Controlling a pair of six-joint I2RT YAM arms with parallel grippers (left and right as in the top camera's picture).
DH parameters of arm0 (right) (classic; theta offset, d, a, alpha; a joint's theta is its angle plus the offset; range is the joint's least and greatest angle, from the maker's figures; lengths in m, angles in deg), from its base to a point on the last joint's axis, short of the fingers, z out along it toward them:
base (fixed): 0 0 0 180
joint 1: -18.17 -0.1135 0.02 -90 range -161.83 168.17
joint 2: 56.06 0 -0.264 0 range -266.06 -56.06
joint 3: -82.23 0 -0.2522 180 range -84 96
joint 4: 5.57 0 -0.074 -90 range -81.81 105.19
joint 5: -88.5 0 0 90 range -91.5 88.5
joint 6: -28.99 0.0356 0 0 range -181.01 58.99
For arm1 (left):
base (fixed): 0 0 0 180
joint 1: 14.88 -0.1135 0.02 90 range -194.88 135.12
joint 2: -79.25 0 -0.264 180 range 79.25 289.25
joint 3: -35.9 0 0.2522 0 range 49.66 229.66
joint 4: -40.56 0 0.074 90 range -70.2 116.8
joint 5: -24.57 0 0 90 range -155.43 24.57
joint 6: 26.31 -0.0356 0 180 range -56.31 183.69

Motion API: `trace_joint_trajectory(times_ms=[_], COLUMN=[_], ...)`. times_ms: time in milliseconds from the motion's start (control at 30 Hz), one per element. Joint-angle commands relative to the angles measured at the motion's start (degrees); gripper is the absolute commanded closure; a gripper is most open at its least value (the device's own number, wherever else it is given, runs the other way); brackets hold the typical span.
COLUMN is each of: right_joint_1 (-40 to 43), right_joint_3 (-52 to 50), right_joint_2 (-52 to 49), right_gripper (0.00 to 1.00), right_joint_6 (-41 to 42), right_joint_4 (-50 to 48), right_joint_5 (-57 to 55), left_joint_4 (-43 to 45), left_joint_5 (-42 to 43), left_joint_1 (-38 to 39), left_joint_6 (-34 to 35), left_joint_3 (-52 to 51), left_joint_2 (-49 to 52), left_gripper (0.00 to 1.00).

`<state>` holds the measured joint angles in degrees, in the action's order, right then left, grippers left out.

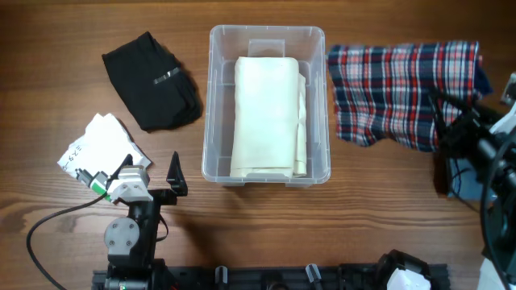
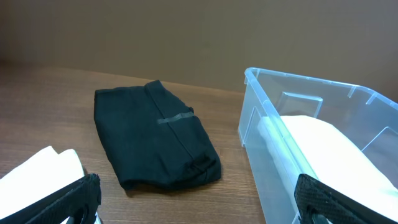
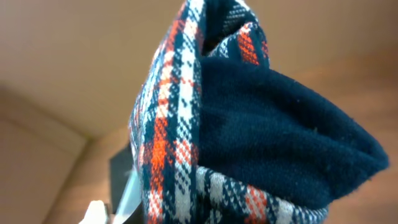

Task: Pack container
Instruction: 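Grasp the plaid shirt's right edge with the right gripper and lift, then carry the plaid shirt over the bin and lay it on the cream cloth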

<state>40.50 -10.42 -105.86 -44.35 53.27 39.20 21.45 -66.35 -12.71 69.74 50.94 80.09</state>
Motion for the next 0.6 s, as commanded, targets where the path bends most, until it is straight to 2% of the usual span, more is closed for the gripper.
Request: trace_joint_trajectory(times_ms=[0,67,167,267,400,467,567], right_joint_1=[-6.05,-10.14,-21.81,-28.79,-40.04,-42.40,-43.43], right_joint_3=[5.03,5.29,5.29,5.29,5.29,5.27,5.27], right_joint_2=[-3.34,-5.64,-12.52,-16.92,-25.55,-29.09,-34.71], right_gripper=[0.96,0.95,0.96,0.96,0.96,0.96,0.95], right_joint_6=[5.84,8.31,12.76,15.10,20.55,22.56,25.64], right_joint_4=[-4.31,-7.19,-13.70,-18.73,-26.88,-29.44,-34.60], right_joint_5=[2.58,1.33,-6.71,-11.85,-25.66,-30.64,-31.69], left_joint_4=[0.20,0.20,0.20,0.20,0.20,0.20,0.20], left_joint_5=[0.48,0.48,0.46,0.48,0.48,0.48,0.48], left_joint_1=[-0.33,-0.33,-0.33,-0.33,-0.33,-0.33,-0.33], left_joint_6=[-1.33,-1.33,-1.33,-1.33,-1.33,-1.33,-1.33], left_joint_3=[-0.37,-0.37,-0.37,-0.37,-0.37,-0.37,-0.37], left_joint_2=[-0.35,-0.35,-0.35,-0.35,-0.35,-0.35,-0.35], left_gripper=[0.00,0.00,0.00,0.00,0.00,0.00,0.00])
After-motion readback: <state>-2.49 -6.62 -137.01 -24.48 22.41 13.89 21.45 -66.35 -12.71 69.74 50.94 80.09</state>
